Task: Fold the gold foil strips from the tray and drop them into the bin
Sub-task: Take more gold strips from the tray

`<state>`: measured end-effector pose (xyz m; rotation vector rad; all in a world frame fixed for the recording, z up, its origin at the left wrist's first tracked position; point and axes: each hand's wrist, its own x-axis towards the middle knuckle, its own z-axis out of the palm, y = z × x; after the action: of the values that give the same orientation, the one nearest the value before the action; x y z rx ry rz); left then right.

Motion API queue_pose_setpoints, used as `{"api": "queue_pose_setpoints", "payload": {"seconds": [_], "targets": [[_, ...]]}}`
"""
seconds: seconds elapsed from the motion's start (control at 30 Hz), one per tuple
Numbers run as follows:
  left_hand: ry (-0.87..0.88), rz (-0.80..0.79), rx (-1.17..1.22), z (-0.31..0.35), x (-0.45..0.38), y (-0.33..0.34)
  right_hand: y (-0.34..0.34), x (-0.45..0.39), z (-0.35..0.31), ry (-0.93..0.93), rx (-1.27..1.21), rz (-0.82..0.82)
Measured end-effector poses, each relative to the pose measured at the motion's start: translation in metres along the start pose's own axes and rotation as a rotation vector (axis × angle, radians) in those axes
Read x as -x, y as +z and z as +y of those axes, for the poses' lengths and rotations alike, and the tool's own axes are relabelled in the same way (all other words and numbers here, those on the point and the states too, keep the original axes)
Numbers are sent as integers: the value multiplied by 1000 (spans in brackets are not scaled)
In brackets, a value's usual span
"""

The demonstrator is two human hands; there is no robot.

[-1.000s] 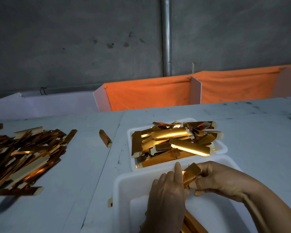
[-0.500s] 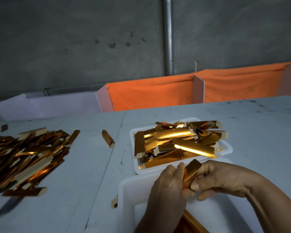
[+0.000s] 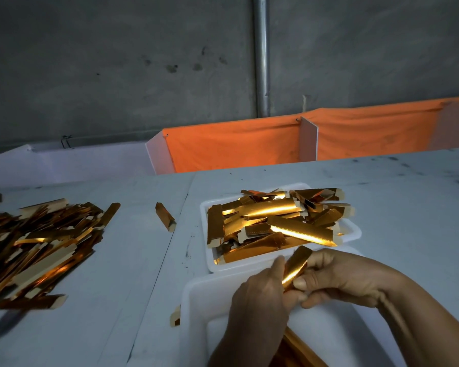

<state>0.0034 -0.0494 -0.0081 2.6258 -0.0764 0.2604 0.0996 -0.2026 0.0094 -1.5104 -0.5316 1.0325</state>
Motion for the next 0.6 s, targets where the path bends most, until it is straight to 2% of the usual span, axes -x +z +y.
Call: {"api": "queue_pose_setpoints", "payload": {"seconds": [0.13, 0.4, 0.6], "targets": [[67, -25, -6, 3, 3, 0, -1, 2, -2, -29, 29, 41], [-72, -58, 206, -2, 0, -2, -3, 7, -6, -89, 56, 191], [-83, -81, 202, 1, -3, 0, 0, 5, -8, -119, 46, 264]]}}
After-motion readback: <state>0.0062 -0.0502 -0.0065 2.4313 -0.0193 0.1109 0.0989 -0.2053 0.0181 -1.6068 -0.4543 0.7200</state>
